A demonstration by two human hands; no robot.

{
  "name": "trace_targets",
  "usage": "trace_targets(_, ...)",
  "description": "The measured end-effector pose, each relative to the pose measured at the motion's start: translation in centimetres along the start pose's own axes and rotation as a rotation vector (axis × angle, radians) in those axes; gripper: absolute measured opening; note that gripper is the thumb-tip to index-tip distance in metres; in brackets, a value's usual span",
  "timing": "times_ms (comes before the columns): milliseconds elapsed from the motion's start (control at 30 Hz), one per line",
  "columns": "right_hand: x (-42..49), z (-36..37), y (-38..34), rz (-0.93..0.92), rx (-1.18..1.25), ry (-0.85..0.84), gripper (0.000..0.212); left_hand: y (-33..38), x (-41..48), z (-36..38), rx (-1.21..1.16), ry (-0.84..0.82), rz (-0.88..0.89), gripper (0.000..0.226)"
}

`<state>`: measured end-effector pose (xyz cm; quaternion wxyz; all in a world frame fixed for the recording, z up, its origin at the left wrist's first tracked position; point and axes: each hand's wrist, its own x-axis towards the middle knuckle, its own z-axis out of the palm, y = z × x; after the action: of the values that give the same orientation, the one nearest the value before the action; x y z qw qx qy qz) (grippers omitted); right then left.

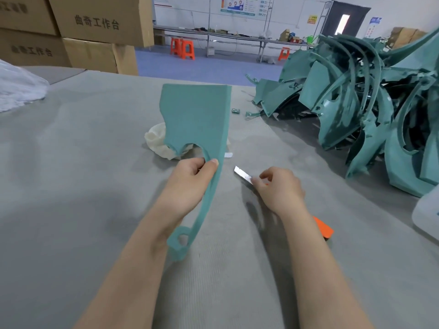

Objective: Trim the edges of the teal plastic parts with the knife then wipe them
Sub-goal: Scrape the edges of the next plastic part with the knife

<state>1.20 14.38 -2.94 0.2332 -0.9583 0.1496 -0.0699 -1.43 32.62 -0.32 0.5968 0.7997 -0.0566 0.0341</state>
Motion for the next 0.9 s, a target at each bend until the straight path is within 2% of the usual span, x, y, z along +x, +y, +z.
trace_targets(67, -0.8, -0.4, -0.6, -0.118, 0.346, 0.068, 0.027, -0.3, 0.2, 0.1, 0.014, 0.039, 0.02, 0.034)
trace_targets(100, -1.4, -0.9, -1.2, -0.169, 0.528, 0.008, 0.028, -0.4, 0.3, 0.2, 0.009, 0.063, 0.024, 0.036)
trace_targets(167, -2.9, -1.7, -2.3, -0.287, 0.747, -0.288, 0.034, -0.6, 0.5, 0.3, -0.008, 0.122, 0.031, 0.04)
trace_targets(233, -4.1, -1.8, -3.2, -0.388, 0.791, -0.579, 0.033, -0.8, 0.7, 0.5, -0.017, 0.195, 0.044, 0.04)
trace_targets(300, -4.6, -1.5, -3.7, -0.43, 0.805, -0.741, 0.024, -0.8, 0.9, 0.6, -0.014, 0.253, 0.058, 0.041)
trace_targets(367, -4.7, -1.2, -4.0, -0.424, 0.86, -0.784, 0.021, -0.8, 1.0, 0.6, -0.012, 0.296, 0.082, 0.042)
trace_targets(467, -4.7, -0.7, -4.0, -0.45, 0.89, -0.74, 0.026, -0.9, 1.0, 0.5, -0.034, 0.297, 0.114, 0.041)
trace_targets(533, -4.5, -0.2, -4.2, -0.456, 0.87, -0.598, 0.032, -0.9, 1.0, 0.5, -0.024, 0.285, 0.139, 0.041)
trace_targets(633, -3.8, 0.2, -4.2, -0.371, 0.73, -0.213, 0.037, -0.8, 0.9, 0.7, -0.006, 0.297, 0.169, 0.042)
trace_targets(667, -3.7, 0.1, -4.1, -0.348, 0.721, -0.191, 0.036, -0.8, 0.9, 0.7, -0.003, 0.316, 0.167, 0.043)
trace_targets(700, -3.6, 0.0, -3.9, -0.337, 0.75, -0.246, 0.034, -0.8, 1.0, 0.7, -0.001, 0.341, 0.159, 0.043)
trace_targets(833, -4.3, -0.8, -3.5, -0.346, 0.902, -0.733, 0.017, -1.2, 1.2, 0.2, -0.003, 0.462, 0.133, 0.042)
trace_targets(900, -4.7, -1.0, -3.7, -0.4, 0.876, -0.852, 0.013, -1.3, 1.3, 0.0, -0.017, 0.501, 0.132, 0.043)
